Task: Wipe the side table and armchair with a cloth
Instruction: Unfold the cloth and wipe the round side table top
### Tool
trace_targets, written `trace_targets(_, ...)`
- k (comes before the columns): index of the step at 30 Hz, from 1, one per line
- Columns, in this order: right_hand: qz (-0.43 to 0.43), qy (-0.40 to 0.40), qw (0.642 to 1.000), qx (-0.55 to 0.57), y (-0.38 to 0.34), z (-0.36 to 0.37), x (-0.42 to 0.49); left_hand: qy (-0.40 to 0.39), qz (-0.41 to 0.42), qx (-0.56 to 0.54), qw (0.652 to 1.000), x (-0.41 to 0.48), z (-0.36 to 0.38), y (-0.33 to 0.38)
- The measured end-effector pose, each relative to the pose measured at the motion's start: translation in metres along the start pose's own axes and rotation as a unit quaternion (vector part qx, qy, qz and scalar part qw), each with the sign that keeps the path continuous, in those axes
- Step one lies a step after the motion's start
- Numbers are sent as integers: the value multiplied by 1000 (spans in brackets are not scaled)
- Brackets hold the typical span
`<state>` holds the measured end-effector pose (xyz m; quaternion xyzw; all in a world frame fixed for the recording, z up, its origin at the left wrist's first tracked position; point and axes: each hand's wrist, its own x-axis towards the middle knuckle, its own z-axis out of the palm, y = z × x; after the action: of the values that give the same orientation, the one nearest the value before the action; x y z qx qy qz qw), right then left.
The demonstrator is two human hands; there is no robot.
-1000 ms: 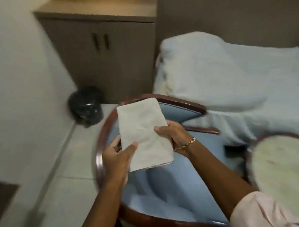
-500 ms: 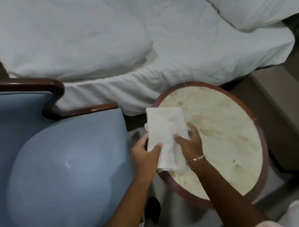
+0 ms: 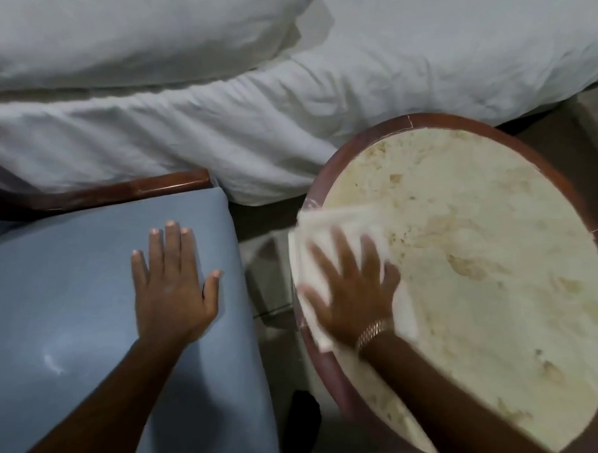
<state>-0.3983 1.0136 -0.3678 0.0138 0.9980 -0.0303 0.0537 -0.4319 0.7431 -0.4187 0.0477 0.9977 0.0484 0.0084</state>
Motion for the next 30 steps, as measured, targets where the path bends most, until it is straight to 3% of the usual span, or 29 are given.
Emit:
trace_targets(3, 99, -3, 995, 19, 10, -19, 119, 38, 4, 32, 999, 3, 22, -9)
trace_targets(5, 106, -4, 994, 24, 8, -14, 130, 34, -5, 42, 999, 1, 22, -8)
trace_targets(9, 39, -58, 997, -11, -14, -3, -28, 6, -13, 29, 999, 3, -3, 2)
trace_targets(11, 71, -82, 994, 9, -5, -6, -51, 0, -12, 30, 999, 1, -2, 4)
trace_targets(15, 224, -40, 969, 100, 4, -18, 106, 23, -6, 50, 998, 1, 19, -5)
trace_targets(18, 74, -17, 997, 33, -32, -3, 120, 28, -5, 46, 999, -1, 18, -3)
trace_targets(20, -11, -41, 999, 2, -55, 7, 24, 12, -12, 31, 999, 1, 8, -1)
trace_targets(21, -15, -54, 998, -6, -54, 11, -37, 3, -15, 26, 1000, 1, 4, 1)
trace_targets(24, 98, -64, 993, 15, 5, 2, -129, 3, -10, 32, 999, 0, 7, 3)
trace_targets(28, 326, -24, 942, 81, 83, -12, -4, 24, -1, 42, 999, 0, 21, -5)
trace_targets(30, 254, 3, 966, 57, 78, -7, 43, 28, -28, 24, 999, 1, 21, 4)
